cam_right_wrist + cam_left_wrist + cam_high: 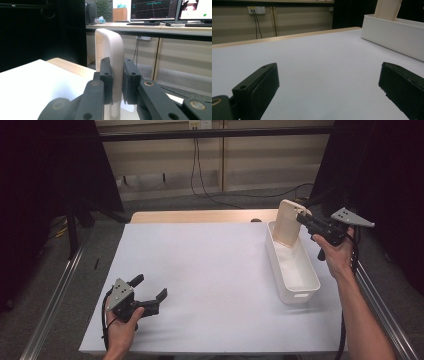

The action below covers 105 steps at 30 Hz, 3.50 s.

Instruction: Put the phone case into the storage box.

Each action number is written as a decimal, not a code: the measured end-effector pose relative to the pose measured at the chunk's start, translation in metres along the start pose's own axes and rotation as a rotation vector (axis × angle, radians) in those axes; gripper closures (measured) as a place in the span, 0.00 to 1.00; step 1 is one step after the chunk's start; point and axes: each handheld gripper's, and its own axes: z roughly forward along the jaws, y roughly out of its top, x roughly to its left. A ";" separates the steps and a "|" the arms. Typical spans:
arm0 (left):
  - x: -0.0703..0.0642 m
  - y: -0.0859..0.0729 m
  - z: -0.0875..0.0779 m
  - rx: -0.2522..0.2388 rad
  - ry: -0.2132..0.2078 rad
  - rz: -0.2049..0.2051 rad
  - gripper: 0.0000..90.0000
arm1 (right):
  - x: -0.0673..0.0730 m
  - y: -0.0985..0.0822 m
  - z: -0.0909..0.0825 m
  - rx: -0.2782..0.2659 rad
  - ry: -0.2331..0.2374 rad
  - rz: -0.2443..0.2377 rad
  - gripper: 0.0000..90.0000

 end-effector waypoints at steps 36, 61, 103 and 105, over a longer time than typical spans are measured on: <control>0.005 -0.002 0.003 0.022 0.018 0.015 0.03 | -0.014 -0.030 0.031 0.053 -0.026 0.008 0.90; 0.006 -0.003 0.006 0.035 0.013 0.016 0.03 | -0.023 -0.030 0.041 0.096 -0.064 -0.033 0.89; 0.007 -0.004 0.009 0.050 0.015 0.013 0.04 | -0.032 -0.033 0.063 0.112 -0.156 -0.029 0.80; 0.007 -0.004 0.009 0.049 0.009 0.009 0.04 | -0.032 -0.033 0.064 0.110 -0.157 -0.028 0.79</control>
